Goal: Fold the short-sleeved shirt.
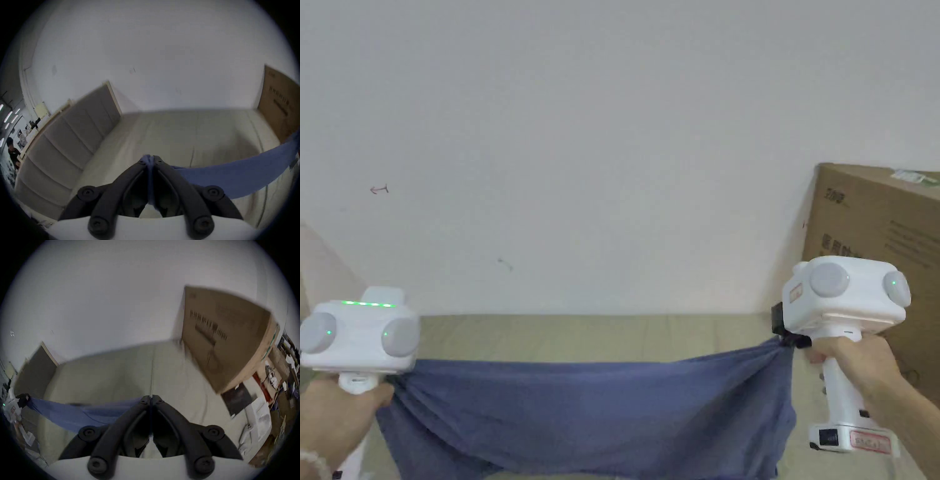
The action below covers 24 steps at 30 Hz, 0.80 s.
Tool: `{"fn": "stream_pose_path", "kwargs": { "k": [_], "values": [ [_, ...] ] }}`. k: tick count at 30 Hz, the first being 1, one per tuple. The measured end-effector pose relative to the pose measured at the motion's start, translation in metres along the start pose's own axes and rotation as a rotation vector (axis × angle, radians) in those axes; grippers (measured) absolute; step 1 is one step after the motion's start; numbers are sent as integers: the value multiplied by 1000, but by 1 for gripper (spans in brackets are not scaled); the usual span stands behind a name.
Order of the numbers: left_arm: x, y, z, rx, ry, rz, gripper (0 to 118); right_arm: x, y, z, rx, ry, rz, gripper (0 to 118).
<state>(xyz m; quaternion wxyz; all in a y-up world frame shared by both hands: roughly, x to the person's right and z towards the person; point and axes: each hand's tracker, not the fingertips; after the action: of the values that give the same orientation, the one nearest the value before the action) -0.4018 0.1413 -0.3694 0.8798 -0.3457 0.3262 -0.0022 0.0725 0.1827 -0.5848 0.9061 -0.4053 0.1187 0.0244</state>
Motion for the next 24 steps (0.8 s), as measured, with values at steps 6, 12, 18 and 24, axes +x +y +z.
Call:
{"fn": "stream_pose_path", "kwargs": {
  "k": [6, 12, 18, 24],
  "values": [
    [29, -96, -98, -276, -7, -68, 2, 3, -90, -120, -220, -6, -14, 0],
    [22, -139, -109, -286, -38, -17, 2, 17, -136, -132, -294, -34, 20, 0],
    [-3, -151, -55, -222, -81, -47, 2, 33, -160, -76, -226, 16, 1, 0],
    [-47, -195, 36, -164, -127, -52, 2, 40, -214, 11, -192, 38, 9, 0]
  ]
}}
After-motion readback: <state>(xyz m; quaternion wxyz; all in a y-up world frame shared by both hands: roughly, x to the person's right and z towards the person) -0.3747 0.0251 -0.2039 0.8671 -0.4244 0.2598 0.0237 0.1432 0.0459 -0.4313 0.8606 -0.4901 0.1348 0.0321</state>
